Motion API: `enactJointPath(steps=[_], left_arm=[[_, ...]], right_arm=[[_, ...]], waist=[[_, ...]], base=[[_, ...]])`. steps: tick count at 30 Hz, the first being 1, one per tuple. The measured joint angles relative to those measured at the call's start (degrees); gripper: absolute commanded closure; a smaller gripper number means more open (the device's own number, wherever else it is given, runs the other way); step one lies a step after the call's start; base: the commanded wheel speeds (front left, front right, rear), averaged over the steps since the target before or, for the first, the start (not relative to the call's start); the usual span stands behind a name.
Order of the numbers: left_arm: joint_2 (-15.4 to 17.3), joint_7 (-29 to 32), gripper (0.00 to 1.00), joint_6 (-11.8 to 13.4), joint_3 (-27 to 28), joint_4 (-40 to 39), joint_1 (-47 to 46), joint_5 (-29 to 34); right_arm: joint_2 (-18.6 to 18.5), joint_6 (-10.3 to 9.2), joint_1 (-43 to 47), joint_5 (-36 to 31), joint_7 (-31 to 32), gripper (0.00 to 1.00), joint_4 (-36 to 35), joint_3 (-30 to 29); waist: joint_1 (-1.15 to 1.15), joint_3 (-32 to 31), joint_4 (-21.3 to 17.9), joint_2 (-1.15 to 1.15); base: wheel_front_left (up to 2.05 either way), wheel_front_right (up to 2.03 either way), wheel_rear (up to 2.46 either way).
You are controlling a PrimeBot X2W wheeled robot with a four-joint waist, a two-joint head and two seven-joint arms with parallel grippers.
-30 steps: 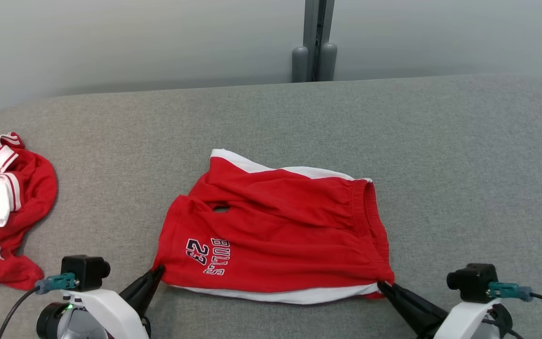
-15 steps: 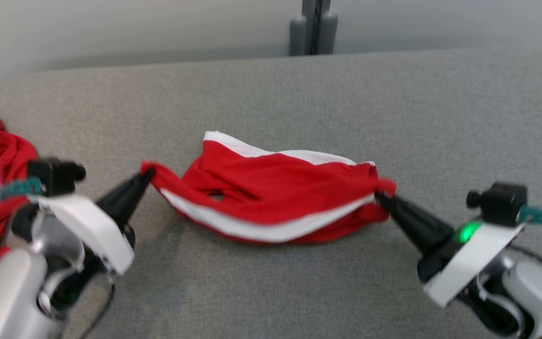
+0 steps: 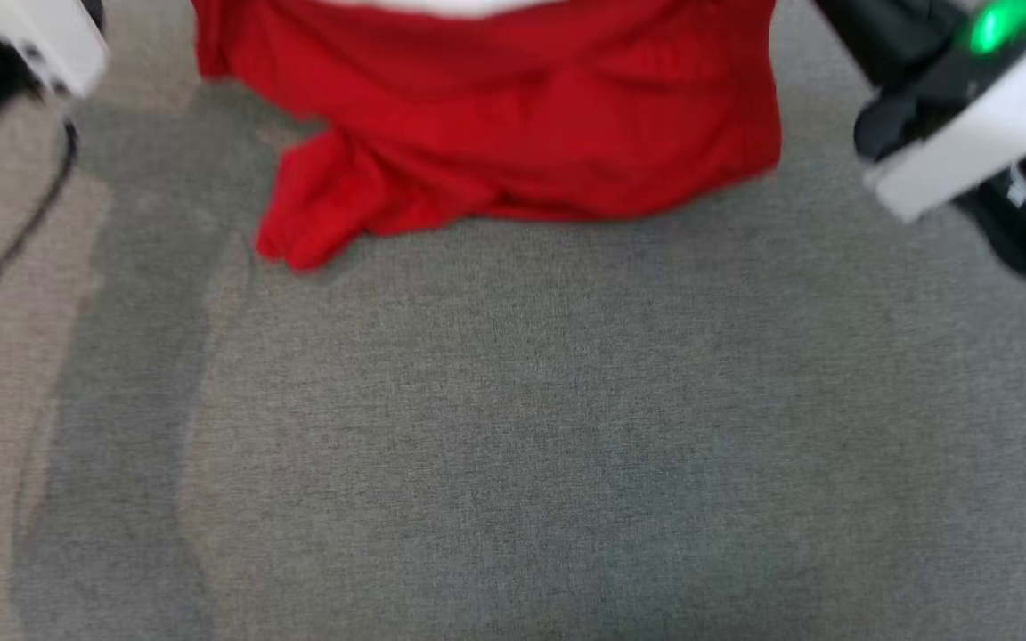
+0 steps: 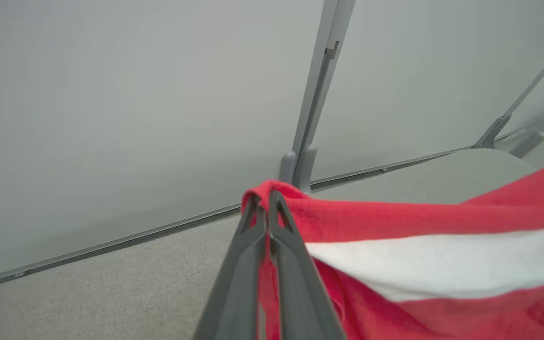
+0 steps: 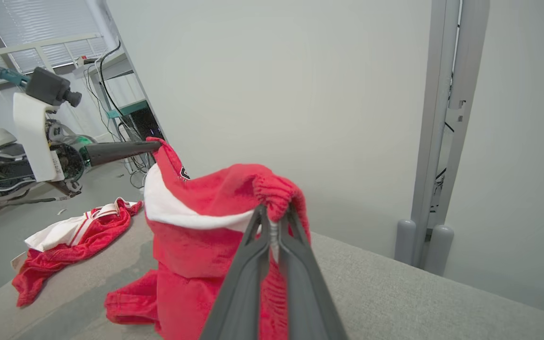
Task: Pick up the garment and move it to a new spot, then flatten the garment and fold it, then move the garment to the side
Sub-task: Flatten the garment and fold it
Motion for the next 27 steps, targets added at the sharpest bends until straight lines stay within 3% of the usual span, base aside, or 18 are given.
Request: enactJointPath(steps=[9,15,22,27], left_arm=[[-1.42,-5.44,1.00,-0.02,-1.71,13.94,-21.13,0.32],[-2.16,-11.77,1.00,-0.03,-2.24,21.23,-31.42,1.35],[-3.41,-14.41,1.00,-0.03,-5.81,25.15,-34.82,-2.10],[-3.25,-11.62,1.00,-0.03,-10.54,24.83,-29.65,-8.03]], right_arm=[[3.34,0.00,-24.19,3.02,-2.35,1.00,12.23,5.63],[5.75,0.01,-33.88,3.82,-7.82,1.00,19.31,7.09],[7.90,0.01,-36.56,2.94,-10.66,1.00,24.84,8.22],[7.98,0.01,-31.59,5.90,-10.81,1.00,25.75,12.04]], waist=[[0.00,7.97,-1.08,0.00],[0.00,10.09,-1.27,0.00],[0.00,8.70,-1.05,0.00],[0.00,6.18,-0.79,0.00]], base=[[0.00,0.00,0.00],[0.00,0.00,0.00],[0.00,0.00,0.00],[0.00,0.00,0.00]])
